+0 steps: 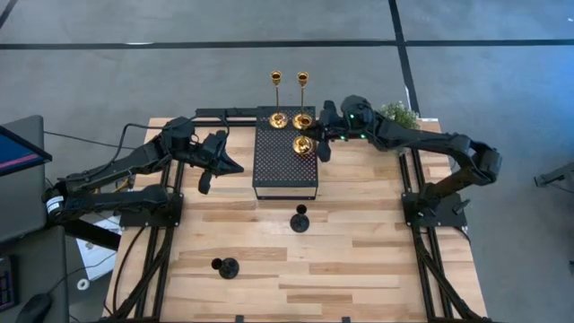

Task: Pick & Place candle stick holders
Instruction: Put the bottom small gold candle holder on the shelf

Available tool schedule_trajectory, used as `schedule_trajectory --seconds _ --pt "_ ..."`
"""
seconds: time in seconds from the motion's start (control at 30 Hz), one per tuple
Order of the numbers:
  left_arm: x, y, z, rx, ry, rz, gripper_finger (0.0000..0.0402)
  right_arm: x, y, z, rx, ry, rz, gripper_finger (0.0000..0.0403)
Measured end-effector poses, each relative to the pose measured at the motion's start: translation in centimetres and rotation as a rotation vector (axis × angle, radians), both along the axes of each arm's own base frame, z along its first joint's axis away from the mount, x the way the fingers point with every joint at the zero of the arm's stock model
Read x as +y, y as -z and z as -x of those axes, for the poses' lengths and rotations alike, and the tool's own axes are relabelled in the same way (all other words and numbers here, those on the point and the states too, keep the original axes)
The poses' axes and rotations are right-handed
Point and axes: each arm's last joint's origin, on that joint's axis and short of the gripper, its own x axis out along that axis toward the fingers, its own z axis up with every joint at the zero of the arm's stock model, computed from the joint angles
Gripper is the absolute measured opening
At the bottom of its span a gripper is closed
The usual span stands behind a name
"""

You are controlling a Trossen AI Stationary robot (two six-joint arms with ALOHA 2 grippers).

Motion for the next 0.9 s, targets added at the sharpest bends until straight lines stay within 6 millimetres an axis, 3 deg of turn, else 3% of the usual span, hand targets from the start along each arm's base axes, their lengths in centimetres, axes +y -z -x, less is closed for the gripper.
schedule_trajectory --seconds 0.9 --pt "0.0 0.0 0.0 0.000 0.000 0.000 0.0006 -1.1 0.6 -0.5 0.013 0.012 -0.044 0.0001"
